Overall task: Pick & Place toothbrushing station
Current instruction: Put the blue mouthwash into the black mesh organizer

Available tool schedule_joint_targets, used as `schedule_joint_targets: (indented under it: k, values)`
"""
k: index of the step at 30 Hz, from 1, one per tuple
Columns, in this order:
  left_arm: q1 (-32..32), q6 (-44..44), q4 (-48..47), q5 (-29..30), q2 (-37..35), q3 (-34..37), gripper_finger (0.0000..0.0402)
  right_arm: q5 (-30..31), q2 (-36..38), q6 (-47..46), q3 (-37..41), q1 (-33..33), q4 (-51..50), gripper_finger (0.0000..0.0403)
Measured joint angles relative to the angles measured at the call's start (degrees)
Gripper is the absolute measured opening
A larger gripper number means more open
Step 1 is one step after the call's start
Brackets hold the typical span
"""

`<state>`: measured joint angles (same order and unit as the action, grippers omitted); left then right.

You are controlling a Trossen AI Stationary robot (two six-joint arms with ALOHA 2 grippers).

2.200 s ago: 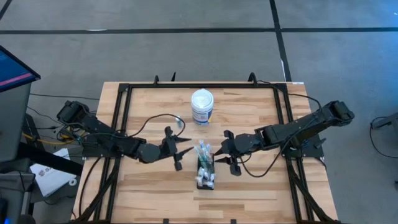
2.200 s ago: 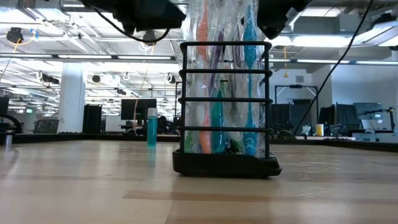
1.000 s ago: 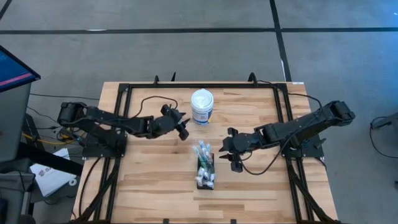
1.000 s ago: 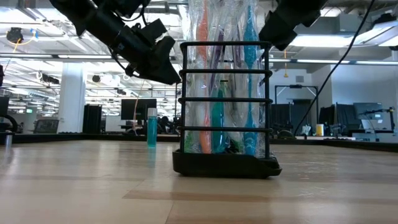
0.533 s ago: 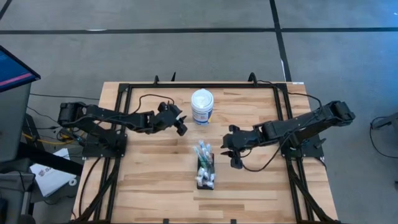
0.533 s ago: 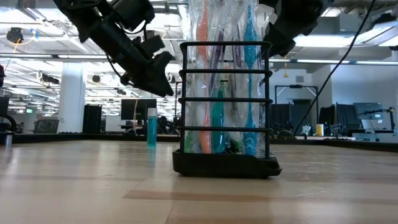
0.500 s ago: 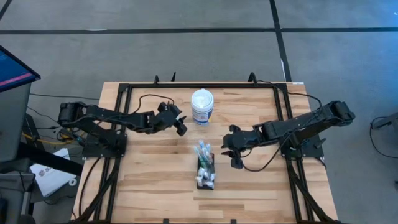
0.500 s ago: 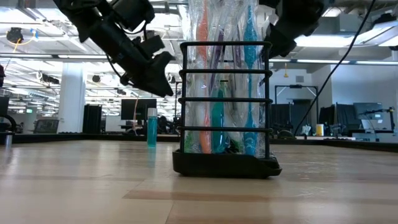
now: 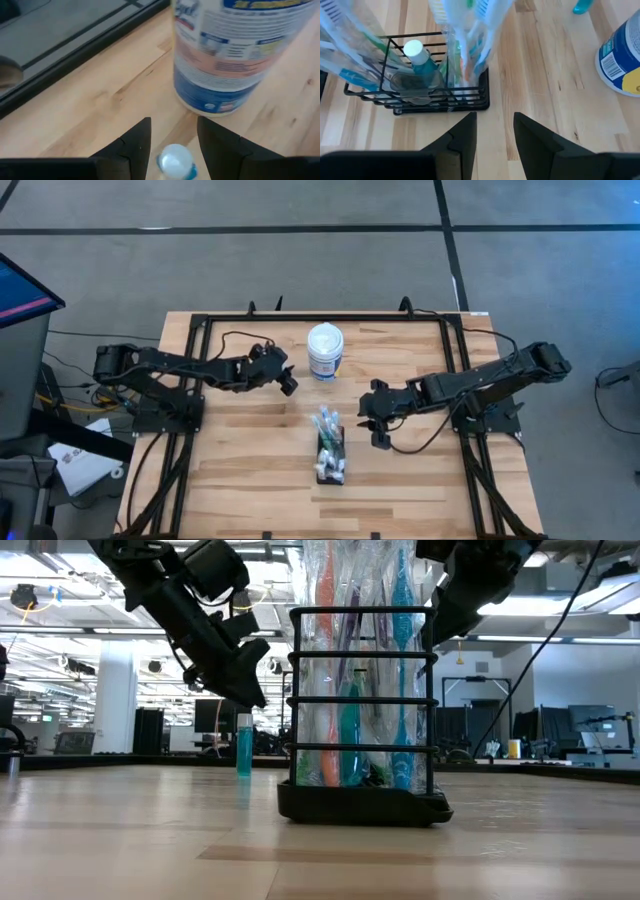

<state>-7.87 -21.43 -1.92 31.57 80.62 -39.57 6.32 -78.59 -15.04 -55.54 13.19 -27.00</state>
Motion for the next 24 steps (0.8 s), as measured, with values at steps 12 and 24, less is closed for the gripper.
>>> schedule_joint_targets:
  k: [12, 24]
  values:
    - [-1.6, -1.55, -1.12, -3.69, 0.0, 0.0, 0.0153, -0.01, 0.0, -0.01, 0.0, 0.02, 0.76, 0.012]
    - [-1.6, -1.58, -2.68, -3.58, 0.0, 0.0, 0.0153, -0.01, 0.0, -0.01, 0.01, 0.02, 1.18, 0.012]
